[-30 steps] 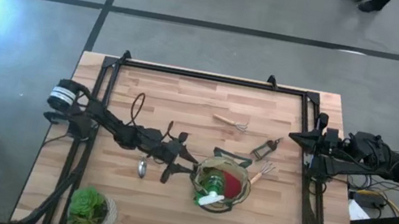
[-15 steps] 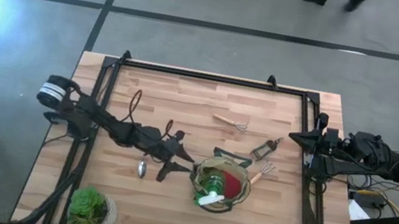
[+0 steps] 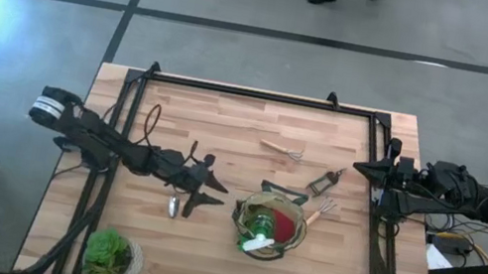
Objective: Pick & Place Garden tools in Gardening bag
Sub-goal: Put the shear scissors into the side pocket of the gardening bag
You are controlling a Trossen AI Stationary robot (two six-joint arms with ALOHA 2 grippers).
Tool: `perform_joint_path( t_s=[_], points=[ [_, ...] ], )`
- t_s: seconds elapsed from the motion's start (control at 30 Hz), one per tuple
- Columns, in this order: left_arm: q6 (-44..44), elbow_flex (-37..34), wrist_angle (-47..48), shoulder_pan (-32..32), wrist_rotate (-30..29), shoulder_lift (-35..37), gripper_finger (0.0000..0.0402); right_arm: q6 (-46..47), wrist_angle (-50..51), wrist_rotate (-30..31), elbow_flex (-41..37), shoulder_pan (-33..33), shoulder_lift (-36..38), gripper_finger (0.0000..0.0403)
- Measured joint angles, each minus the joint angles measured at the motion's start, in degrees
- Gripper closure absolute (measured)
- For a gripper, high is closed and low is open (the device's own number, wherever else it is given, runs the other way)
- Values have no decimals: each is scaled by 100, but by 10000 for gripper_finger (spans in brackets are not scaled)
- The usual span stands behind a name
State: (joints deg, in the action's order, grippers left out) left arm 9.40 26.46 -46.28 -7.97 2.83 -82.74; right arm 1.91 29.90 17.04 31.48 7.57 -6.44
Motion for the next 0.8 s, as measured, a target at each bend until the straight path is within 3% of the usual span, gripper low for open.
perform_joint_path(
  t_s=[0.6,0.8],
  points=[
    [311,-800,-30,0,-919,766,239,0,-12,-2,0,0,0,394],
    [363,-999,-21,0,-940,963,239,0,-12,-11,0,0,-11,394]
  ],
)
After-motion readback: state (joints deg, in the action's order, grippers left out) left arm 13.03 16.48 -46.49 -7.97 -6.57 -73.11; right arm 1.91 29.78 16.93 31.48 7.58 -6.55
